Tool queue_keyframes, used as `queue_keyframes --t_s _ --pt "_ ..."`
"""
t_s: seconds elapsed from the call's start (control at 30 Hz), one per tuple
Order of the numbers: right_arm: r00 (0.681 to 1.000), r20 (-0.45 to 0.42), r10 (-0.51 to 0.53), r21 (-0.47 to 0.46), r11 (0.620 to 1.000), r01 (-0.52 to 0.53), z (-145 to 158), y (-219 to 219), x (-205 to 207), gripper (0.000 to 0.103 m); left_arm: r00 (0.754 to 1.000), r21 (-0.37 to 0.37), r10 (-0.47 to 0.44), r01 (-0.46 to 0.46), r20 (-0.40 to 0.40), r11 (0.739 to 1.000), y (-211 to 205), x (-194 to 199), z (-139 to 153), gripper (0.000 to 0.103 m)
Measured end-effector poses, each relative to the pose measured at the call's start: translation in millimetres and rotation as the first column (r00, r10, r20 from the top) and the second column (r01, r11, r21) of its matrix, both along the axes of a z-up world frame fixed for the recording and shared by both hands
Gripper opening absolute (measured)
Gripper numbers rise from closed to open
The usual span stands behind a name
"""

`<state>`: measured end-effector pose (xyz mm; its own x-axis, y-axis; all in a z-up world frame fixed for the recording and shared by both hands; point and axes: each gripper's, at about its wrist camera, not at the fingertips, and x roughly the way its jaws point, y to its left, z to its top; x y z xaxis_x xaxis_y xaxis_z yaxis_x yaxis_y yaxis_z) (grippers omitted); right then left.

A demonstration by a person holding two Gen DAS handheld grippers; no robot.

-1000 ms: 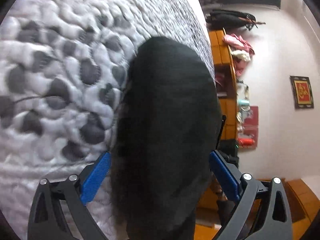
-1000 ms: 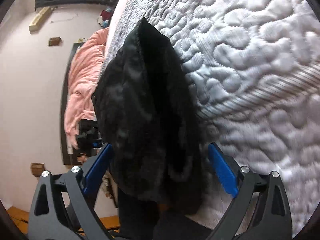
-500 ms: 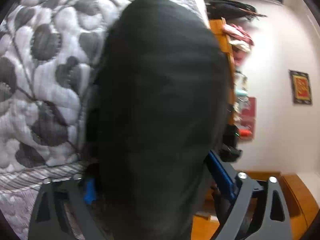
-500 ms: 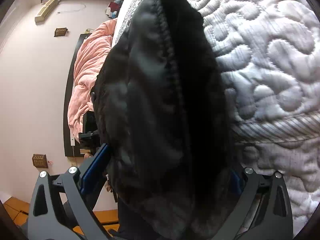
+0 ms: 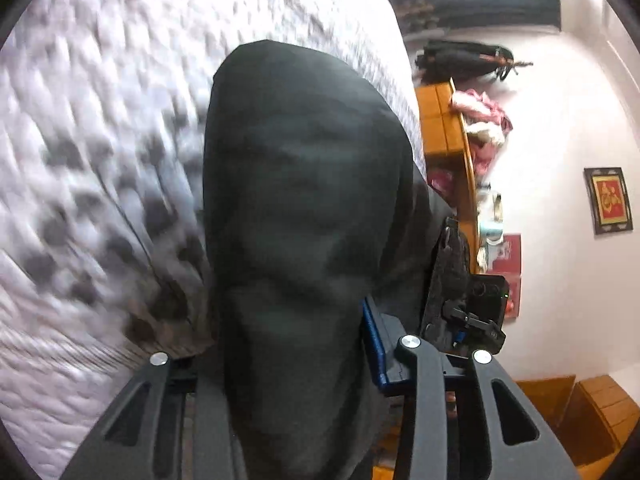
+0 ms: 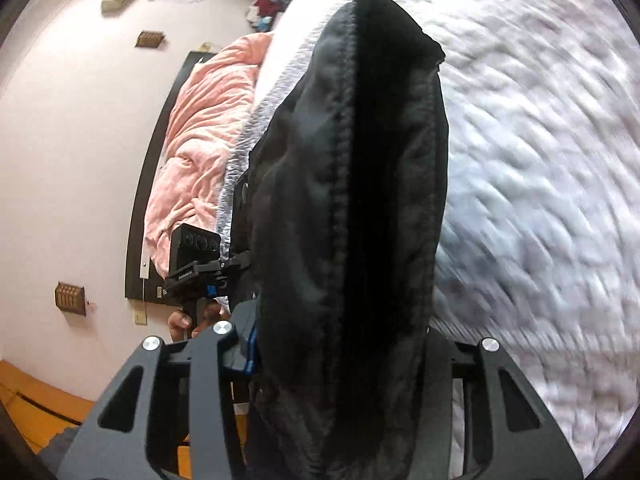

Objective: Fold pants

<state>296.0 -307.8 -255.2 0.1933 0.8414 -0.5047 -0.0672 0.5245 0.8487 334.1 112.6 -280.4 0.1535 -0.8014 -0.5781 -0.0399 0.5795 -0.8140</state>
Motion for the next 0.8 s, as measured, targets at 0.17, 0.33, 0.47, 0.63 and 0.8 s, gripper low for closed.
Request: queue_keyframes --t_s 0.17,0.33,0.47,0.63,0.8 --pt "0.999 0.005 0.051 -0.007 0.999 -0.051 13.2 51.6 72.3 0.044 0.998 0.038 0.065 -0.066 0.014 0.997 55.4 52.3 16.3 0.038" --pt "0.996 -0.040 0.075 -0.017 0.997 -0.076 -6.3 103.3 131.9 0.044 0.991 0.060 0.124 -0.121 -0.052 0.991 109.3 100.1 -7.7 0.038" --pt "0.994 -0.086 0.071 -0.042 0.996 -0.075 -39.9 125.5 154.6 0.048 0.977 0.046 0.171 -0.166 -0.128 0.985 139.4 108.4 -41.7 0.042" --pt "0.992 -0.115 0.060 -0.042 0.997 -0.065 -56.7 125.0 155.6 0.059 0.979 0.008 0.169 -0.169 -0.117 0.986 151.3 92.7 -59.6 0.049" --pt "0.995 -0.092 0.037 -0.091 0.995 -0.045 -35.9 122.4 151.3 0.079 0.980 0.036 0.189 -0.187 -0.067 0.982 161.0 79.2 -51.7 0.055"
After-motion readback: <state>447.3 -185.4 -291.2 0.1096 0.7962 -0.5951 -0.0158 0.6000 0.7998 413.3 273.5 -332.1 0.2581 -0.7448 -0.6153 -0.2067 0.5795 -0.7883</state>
